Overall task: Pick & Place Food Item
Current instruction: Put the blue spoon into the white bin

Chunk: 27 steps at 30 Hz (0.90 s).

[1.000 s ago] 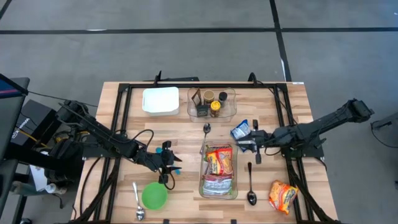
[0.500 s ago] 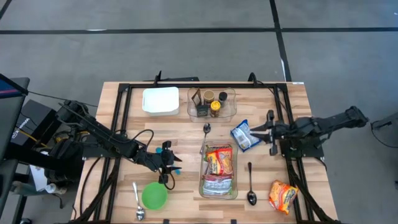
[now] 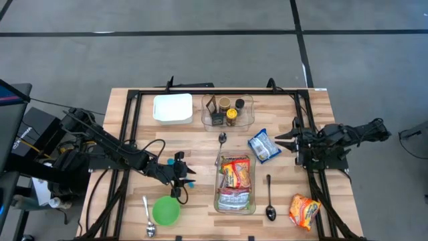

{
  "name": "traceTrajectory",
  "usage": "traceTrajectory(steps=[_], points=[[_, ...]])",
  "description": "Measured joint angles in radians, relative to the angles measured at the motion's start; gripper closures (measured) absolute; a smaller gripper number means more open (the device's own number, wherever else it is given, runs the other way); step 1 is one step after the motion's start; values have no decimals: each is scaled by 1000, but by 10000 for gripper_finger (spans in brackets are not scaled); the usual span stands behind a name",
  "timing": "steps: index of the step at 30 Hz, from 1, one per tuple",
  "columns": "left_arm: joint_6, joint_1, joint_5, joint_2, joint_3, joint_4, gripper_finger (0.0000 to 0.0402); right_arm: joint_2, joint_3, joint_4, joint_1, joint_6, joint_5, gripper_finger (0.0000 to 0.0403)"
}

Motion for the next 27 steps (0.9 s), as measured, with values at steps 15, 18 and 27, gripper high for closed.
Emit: traceTrajectory(steps=[15,18,27], points=[[10,0,0,0,0,18,262,0,0,0,0,0,0,328],[92,0,0,0,0,18,262,0,0,0,0,0,0,328],[763,-2,72,0,0,-4,262,0,0,0,1,0,0,328]])
